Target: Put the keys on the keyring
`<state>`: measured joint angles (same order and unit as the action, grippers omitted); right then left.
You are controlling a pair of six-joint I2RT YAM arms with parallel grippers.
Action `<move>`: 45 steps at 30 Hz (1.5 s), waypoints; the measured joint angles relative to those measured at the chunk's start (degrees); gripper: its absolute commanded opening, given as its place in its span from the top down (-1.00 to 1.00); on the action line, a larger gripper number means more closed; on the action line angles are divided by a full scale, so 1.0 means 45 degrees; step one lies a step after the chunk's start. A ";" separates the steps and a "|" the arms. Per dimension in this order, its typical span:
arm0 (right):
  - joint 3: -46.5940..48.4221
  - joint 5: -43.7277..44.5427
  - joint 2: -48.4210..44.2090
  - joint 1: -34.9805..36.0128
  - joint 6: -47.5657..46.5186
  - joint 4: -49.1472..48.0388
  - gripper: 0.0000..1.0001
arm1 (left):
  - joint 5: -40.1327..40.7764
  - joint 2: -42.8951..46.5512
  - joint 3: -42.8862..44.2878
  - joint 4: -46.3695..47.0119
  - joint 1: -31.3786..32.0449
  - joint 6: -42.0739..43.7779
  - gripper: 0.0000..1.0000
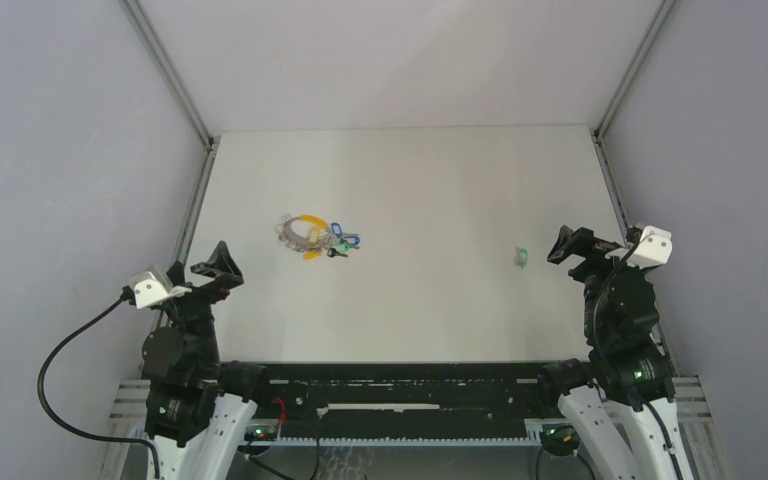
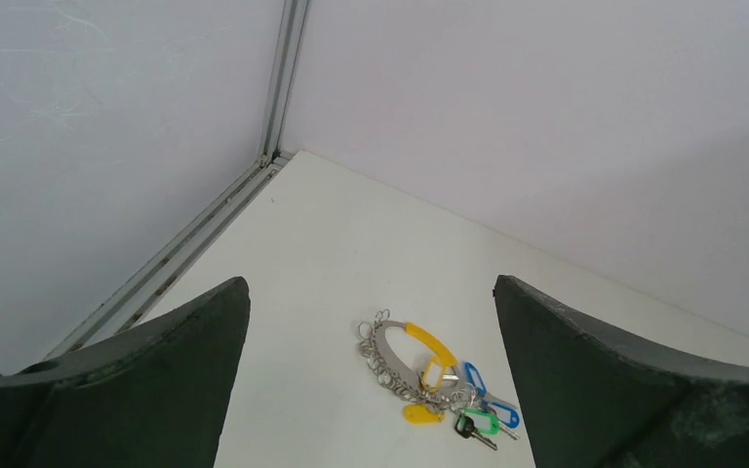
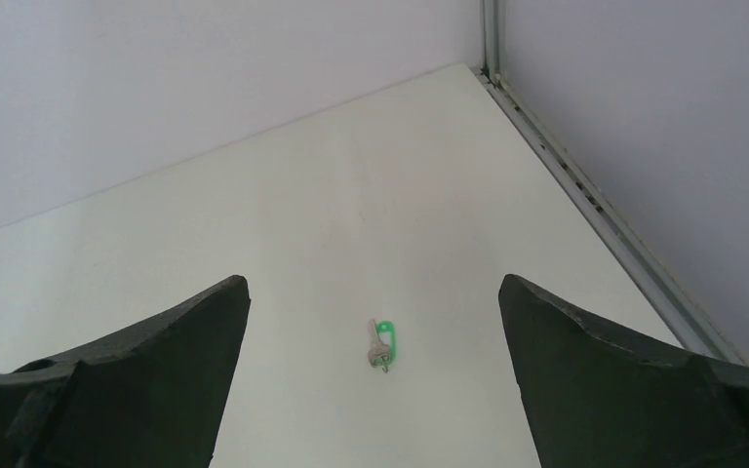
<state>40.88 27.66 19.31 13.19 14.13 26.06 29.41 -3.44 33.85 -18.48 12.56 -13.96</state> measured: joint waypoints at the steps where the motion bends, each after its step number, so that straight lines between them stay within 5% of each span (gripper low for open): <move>1: 0.0000 -0.0005 0.0000 0.0000 0.0000 0.0000 -1.00 | -0.0019 -0.0034 0.0000 0.0010 0.0000 0.0000 -1.00; 22: -0.0058 -0.0991 -0.1137 0.0000 -0.0962 0.0578 -0.99 | -0.1467 -0.2021 0.0000 -0.0005 -0.0024 0.0262 -1.00; 45: -0.1365 -0.2249 -0.2701 0.1200 -0.1171 0.0359 -0.92 | -0.4401 -1.2832 0.1307 0.0908 -0.0058 -0.1462 -0.79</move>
<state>34.74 17.54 7.16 18.59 8.86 27.68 9.61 -61.19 39.72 -14.39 12.29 -20.53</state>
